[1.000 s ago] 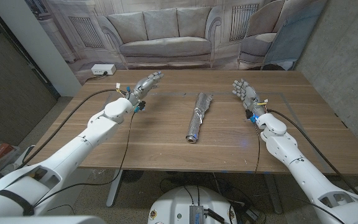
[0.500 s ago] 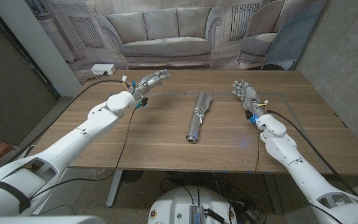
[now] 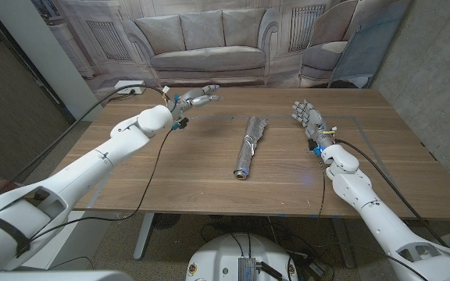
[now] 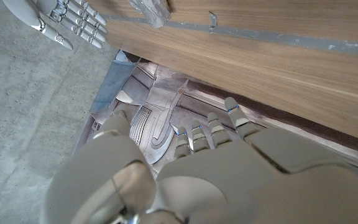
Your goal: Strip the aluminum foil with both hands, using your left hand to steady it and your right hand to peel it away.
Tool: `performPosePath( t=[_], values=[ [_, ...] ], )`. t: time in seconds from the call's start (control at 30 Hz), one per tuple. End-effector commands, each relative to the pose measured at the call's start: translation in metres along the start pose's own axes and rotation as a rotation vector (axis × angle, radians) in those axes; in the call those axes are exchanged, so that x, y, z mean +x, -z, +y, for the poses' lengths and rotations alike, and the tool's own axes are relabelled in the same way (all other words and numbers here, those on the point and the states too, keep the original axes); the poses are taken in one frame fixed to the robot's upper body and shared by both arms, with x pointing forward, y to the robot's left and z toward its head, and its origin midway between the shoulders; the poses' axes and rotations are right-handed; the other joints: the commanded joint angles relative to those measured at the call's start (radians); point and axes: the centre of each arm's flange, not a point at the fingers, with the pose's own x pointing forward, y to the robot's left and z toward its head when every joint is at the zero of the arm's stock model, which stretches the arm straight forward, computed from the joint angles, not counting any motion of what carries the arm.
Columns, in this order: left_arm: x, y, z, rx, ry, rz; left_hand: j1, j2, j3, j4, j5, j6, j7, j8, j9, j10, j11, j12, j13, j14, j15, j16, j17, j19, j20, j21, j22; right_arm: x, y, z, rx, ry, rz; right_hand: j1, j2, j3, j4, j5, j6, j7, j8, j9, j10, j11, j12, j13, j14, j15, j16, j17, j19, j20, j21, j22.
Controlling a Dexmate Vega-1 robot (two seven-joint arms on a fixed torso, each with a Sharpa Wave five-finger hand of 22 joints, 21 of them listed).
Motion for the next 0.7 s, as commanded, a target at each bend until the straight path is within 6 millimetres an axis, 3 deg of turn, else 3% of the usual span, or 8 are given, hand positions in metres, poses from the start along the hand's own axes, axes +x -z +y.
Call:
performPosePath(
  t=[0.03, 0.7],
  values=[
    [0.003, -0.020, -0.002, 0.123, 0.027, -0.011, 0.009, -0.005, -0.002, -0.007, 0.000, -0.008, 0.000, -0.006, 0.003, -0.001, 0.001, -0.004, 0.002, -0.001, -0.005, -0.003, 0.002, 0.002, -0.003, -0.007, 0.001, -0.001, 0.002, 0.000, 0.008, 0.005, -0.006, -0.010, -0.001, 0.004, -0.007, -0.004, 0.009, -0.001, 0.007, 0.006, 0.012, 0.001, 0.008, 0.003, 0.010, -0.005, 0.003, 0.002, -0.001, -0.092, 0.007, 0.002],
    [0.000, -0.048, -0.015, 0.209, -0.019, 0.130, 0.002, -0.030, -0.021, -0.008, 0.001, -0.003, -0.007, -0.006, 0.004, 0.016, -0.007, 0.001, 0.003, 0.007, 0.010, 0.005, 0.006, 0.009, 0.016, -0.009, 0.004, -0.003, 0.004, -0.002, 0.015, 0.010, -0.013, -0.013, 0.001, 0.004, -0.011, -0.004, 0.014, -0.001, 0.007, 0.006, 0.017, 0.004, 0.009, 0.003, 0.013, -0.006, 0.002, 0.001, 0.002, -0.090, 0.006, 0.001]
  ],
)
